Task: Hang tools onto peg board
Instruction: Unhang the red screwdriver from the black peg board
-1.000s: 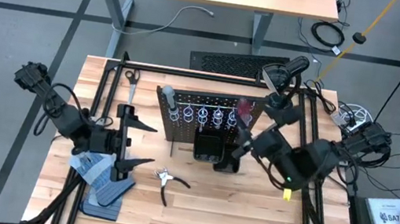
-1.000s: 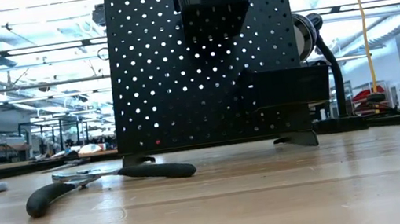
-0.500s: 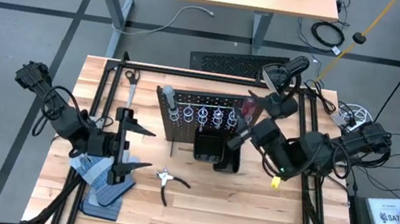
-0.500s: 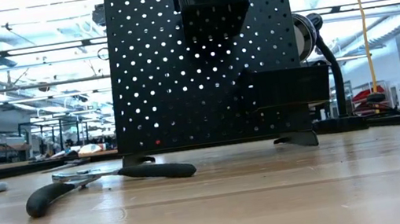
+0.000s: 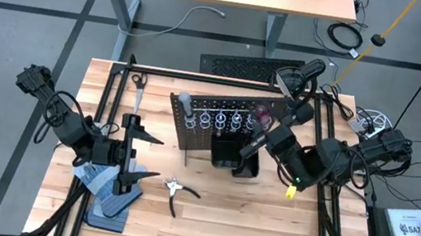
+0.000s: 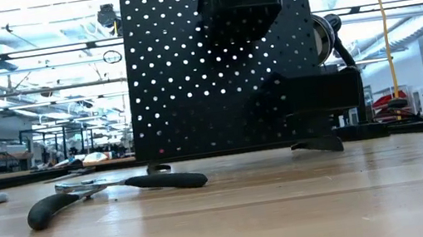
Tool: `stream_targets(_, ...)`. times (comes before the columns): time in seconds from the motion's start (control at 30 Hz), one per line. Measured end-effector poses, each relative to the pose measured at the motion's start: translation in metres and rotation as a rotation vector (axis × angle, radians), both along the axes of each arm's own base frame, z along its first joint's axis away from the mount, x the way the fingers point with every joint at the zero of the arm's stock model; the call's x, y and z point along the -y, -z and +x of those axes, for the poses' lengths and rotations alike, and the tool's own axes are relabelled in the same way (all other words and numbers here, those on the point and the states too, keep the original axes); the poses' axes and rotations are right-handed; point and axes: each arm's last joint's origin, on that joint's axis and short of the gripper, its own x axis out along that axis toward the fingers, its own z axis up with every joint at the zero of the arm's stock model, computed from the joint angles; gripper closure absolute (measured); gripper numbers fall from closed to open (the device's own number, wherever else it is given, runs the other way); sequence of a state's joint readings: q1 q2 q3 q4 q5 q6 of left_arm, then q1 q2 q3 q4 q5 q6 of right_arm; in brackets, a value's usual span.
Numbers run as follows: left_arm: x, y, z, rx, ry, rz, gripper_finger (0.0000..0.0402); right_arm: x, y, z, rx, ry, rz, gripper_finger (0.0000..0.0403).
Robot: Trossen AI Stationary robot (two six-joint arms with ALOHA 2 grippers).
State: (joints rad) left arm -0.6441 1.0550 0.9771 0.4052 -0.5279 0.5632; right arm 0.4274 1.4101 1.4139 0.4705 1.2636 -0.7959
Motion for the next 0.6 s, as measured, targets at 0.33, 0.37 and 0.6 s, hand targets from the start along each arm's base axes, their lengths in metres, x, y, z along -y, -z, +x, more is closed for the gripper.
stream_targets(0.33,0.0,0.0,0.0,-0.003,-0.001,0.001,0.0068,0.002,-0.008,-0.005,0.101,0.017,0.051,0.029)
stream_targets(0.37,0.0,0.0,0.0,-0.004,-0.001,0.001,0.0068,0.003,-0.009,-0.005,0.108,0.018,0.055,0.029)
stream_targets(0.6,0.0,0.0,0.0,-0.005,-0.003,-0.005,0.0068,0.004,-0.013,-0.008,0.149,0.023,0.069,0.029)
